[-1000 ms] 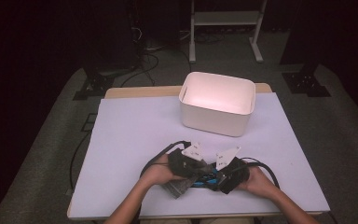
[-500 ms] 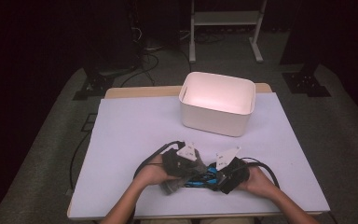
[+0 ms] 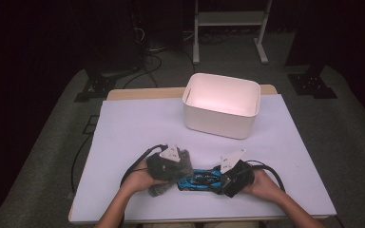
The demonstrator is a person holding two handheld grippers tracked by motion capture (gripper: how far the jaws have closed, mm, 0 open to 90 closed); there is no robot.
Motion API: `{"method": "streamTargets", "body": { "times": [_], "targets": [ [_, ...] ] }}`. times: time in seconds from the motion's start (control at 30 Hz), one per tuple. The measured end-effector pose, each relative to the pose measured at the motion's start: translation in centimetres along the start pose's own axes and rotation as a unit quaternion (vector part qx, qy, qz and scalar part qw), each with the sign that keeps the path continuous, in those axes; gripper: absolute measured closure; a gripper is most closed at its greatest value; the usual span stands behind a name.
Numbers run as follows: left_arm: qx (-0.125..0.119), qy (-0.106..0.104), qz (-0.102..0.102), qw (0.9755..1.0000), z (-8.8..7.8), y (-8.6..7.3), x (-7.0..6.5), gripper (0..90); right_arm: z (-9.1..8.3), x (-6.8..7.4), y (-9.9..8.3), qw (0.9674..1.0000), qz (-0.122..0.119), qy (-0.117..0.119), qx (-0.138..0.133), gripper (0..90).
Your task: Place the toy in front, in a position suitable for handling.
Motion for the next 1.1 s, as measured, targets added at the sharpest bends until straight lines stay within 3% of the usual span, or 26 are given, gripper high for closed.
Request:
{"method": "streamTargets", "body": {
  "times": [0.1,0.27,0.33,0.5,0.7,0.87,1.1],
  "targets": [
    [-0.005,-0.004,0.008,0.9999,1.1,1.5,-0.1,78.3,0.0,0.0,0.0,1.0000,-0.001,0.000,0.000,22.1],
    [0.012,0.001,0.033,0.9994,2.3,2.5,0.0,78.3,0.0,0.0,0.0,1.0000,-0.001,0.000,0.000,22.1],
    [0.011,-0.002,0.033,0.9994,2.3,2.5,0.1,78.3,0.0,0.0,0.0,1.0000,0.001,0.000,0.001,22.1],
    [0.005,0.008,0.011,0.9999,1.0,1.3,0.8,78.4,0.0,0.0,0.0,1.0000,0.000,-0.001,0.001,22.1],
    [0.017,0.015,-0.015,0.9996,-1.0,-1.9,1.0,78.3,0.0,0.0,0.0,1.0000,0.001,-0.001,0.001,22.1],
    [0.017,0.002,-0.012,0.9998,-1.2,-2.2,0.2,78.3,0.0,0.0,0.0,1.0000,0.000,-0.001,0.001,22.1],
    [0.007,-0.021,0.007,0.9997,-0.8,-0.7,-1.4,78.0,0.0,0.0,0.0,1.0000,0.000,0.000,0.000,22.1]
  ]
}}
Point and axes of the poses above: each handheld gripper's, and its own axes: z roughly forward along the jaws, y roughly out of its top, x roughly to its left, the point moved 9 cm from there along z, roughly forward along the jaws, and after that the axes turned 8 degrees about -x, right-handed, at the moved point
